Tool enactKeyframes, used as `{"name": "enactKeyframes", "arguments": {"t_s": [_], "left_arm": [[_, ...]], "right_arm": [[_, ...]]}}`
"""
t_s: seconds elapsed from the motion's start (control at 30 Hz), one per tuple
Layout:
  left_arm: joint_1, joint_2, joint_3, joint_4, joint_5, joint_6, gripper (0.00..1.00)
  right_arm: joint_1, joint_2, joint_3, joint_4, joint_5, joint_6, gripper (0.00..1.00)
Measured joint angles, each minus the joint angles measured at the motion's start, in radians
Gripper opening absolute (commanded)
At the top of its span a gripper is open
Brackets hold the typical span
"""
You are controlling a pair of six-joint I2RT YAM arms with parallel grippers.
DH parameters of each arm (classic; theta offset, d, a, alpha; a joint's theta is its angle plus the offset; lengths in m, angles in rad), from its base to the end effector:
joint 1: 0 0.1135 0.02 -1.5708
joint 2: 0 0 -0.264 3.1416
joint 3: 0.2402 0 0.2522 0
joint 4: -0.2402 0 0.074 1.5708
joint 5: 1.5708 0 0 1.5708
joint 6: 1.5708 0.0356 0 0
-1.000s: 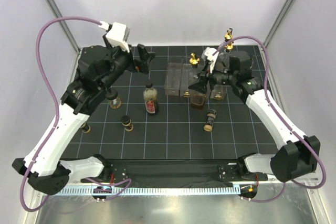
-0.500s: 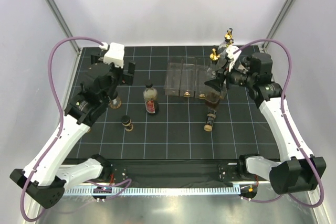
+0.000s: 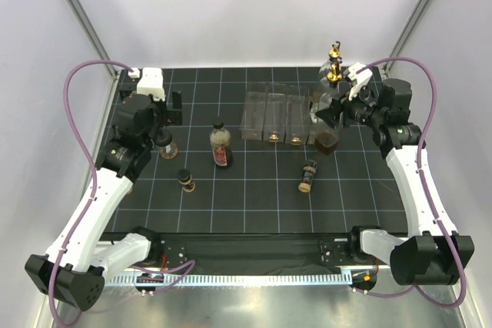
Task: Organize the condiment bottles
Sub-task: Place the bottle in the storage box.
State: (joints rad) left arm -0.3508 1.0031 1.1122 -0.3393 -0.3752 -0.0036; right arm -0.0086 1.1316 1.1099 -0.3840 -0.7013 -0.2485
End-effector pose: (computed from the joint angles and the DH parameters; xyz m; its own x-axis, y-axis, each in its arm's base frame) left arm 0.2104 -0.0631 0.3980 -0.2142 0.0748 -0.9739 -0.0161 0.9967 0.0801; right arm 0.2471 0.0208 0.3672 -0.2383 -0.1859 -0.9532 -0.6653 0.7463 0.0208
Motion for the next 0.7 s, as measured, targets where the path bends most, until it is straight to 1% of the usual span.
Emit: {"name": "enactKeyframes", "arguments": {"t_s": [0.23,0.7], "left_arm": [[0.039,-0.002,-0.071,0.01,0.015,-0.037,1.0],[0.071,0.016,-0.072,0.018,0.079,-0.088,1.0]], "right_arm": [[-0.024,0.001,-0.051,0.068,0.049,0.039,0.04],[-0.026,0.013,-0.133,0.208,0.091,0.088,0.04]]}}
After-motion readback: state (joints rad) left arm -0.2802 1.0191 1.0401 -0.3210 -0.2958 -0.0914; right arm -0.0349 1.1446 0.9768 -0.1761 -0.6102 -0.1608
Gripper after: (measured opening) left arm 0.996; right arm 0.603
